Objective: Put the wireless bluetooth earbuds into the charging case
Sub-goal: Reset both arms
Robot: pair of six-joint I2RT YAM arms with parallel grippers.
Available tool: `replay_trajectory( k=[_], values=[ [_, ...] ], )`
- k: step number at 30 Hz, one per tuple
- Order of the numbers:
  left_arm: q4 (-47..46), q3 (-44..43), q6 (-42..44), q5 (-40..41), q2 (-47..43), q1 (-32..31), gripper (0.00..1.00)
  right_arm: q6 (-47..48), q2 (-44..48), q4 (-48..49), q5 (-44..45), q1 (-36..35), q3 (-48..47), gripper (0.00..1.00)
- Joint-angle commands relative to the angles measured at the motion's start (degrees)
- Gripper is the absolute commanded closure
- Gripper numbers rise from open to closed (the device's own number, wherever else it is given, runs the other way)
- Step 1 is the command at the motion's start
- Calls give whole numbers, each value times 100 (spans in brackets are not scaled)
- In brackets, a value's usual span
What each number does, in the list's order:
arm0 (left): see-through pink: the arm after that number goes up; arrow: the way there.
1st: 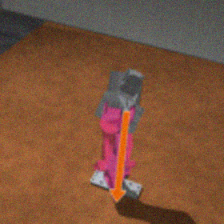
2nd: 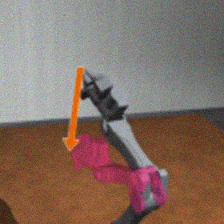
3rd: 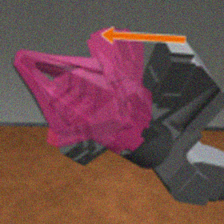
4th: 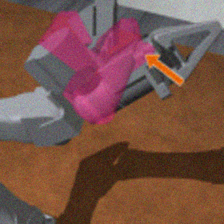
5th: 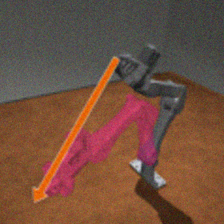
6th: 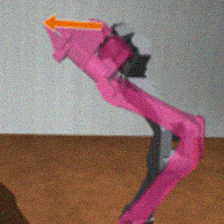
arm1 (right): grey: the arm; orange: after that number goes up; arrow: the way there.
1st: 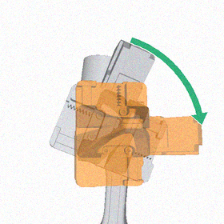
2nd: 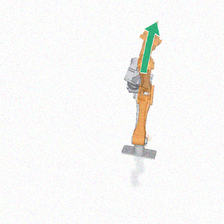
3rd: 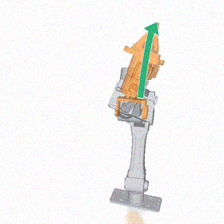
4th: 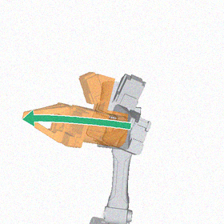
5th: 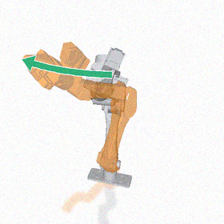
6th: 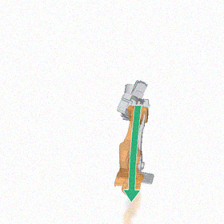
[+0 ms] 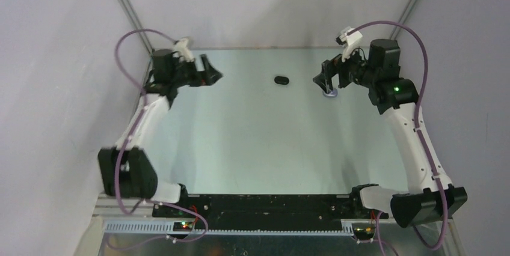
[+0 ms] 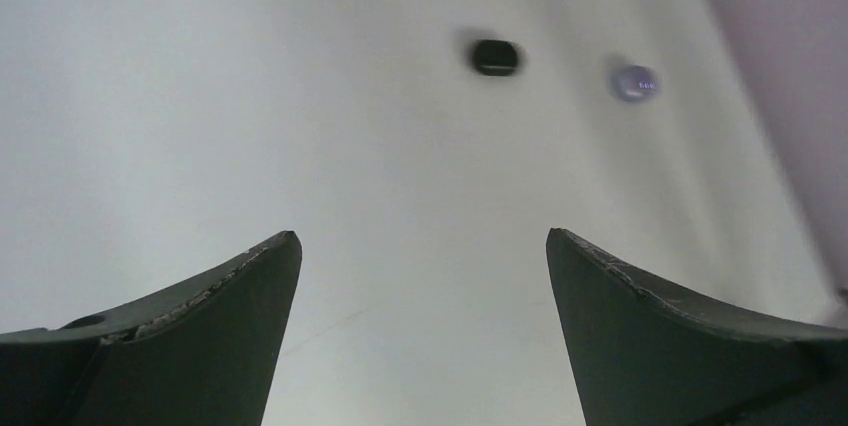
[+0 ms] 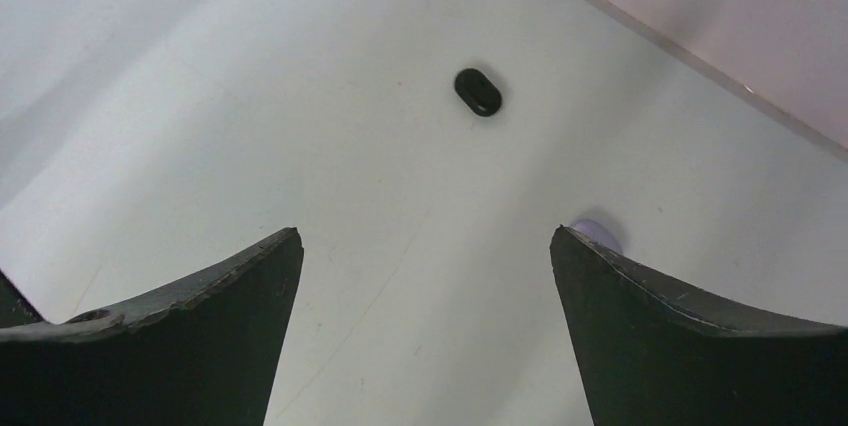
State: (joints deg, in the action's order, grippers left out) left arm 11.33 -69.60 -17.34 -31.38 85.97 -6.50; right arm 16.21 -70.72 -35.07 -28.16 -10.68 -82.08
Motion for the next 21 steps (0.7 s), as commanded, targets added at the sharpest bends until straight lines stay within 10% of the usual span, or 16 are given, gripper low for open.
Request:
replay_trajectory(
  k=[1,13,21],
  values=[
    [698,701,2129,669,-1803,779,1,-257,660,-105,326,252,-205,1],
    [3797,966,4741,500,-3928,1386,1,-191,4148,395,2381,236,1945,0],
    [3017,1859,4025,653,-4757,1411,1,-232,4279,1165,2974,0,2645,1]
  ],
)
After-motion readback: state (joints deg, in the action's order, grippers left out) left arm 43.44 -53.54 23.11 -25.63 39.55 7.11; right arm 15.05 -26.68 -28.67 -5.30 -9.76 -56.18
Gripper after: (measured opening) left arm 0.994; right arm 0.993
